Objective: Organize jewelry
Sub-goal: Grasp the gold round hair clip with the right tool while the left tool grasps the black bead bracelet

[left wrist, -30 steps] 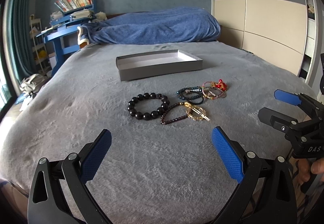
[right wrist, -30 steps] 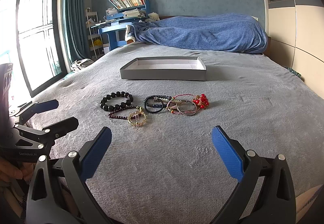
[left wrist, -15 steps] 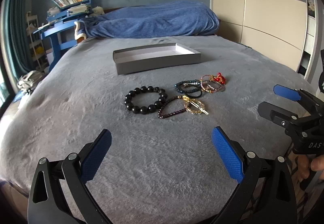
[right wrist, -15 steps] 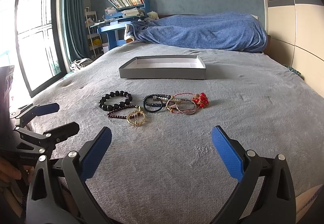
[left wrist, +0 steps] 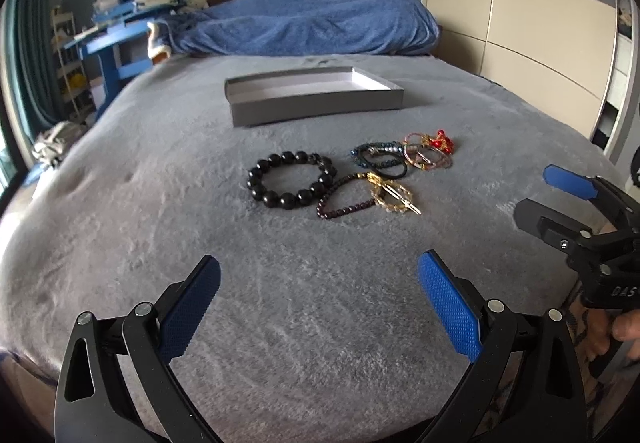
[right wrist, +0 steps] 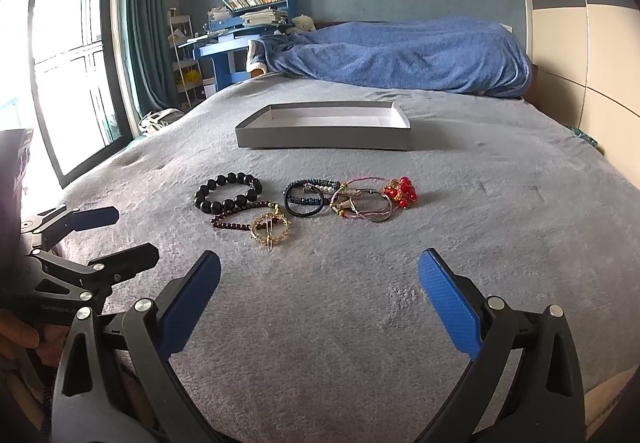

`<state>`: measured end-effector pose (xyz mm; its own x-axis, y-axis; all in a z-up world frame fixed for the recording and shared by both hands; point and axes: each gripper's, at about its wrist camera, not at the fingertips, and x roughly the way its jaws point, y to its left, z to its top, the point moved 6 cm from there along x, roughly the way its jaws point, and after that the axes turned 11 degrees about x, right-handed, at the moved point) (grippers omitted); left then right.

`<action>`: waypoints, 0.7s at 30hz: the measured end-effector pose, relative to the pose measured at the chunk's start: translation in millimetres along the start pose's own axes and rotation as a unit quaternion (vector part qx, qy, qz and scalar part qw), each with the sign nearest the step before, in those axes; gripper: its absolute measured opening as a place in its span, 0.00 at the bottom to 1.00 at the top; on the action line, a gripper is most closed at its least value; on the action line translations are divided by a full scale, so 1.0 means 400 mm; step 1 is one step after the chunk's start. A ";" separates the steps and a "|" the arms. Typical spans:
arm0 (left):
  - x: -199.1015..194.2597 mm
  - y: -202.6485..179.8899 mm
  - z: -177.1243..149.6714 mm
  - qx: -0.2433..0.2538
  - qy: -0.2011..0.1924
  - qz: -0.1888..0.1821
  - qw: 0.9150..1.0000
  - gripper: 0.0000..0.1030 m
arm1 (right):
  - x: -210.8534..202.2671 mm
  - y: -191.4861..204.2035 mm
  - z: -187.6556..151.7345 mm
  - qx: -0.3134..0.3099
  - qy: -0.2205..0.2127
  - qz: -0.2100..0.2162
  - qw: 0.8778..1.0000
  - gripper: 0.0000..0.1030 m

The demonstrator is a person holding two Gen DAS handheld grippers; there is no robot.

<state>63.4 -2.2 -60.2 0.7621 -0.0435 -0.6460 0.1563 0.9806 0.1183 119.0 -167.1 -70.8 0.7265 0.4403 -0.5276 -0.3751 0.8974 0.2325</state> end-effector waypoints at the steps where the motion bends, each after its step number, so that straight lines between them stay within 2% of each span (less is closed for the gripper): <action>1: 0.000 0.002 0.001 -0.001 0.000 -0.001 1.000 0.95 | 0.005 -0.001 0.002 0.002 0.005 0.002 1.000 0.95; 9: 0.027 0.018 0.022 -0.010 0.006 -0.022 1.000 0.95 | 0.056 0.001 0.020 0.012 0.046 0.016 0.999 0.95; 12: 0.052 0.032 0.028 -0.012 0.015 -0.024 1.000 0.91 | 0.087 0.010 0.022 0.003 0.065 0.019 0.998 0.81; 15: 0.073 0.040 0.025 -0.005 0.027 -0.019 0.999 0.80 | 0.125 0.021 0.018 -0.002 0.087 0.027 0.996 0.72; 21: 0.100 0.055 0.014 -0.001 0.044 -0.018 0.999 0.74 | 0.199 0.072 0.004 -0.032 0.122 0.042 0.991 0.71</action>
<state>100.7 16.7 -79.1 0.6976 -0.0614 -0.7138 0.1816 0.9789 0.0933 166.8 -106.1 -104.6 0.5331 0.4863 -0.6924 -0.4698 0.8507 0.2357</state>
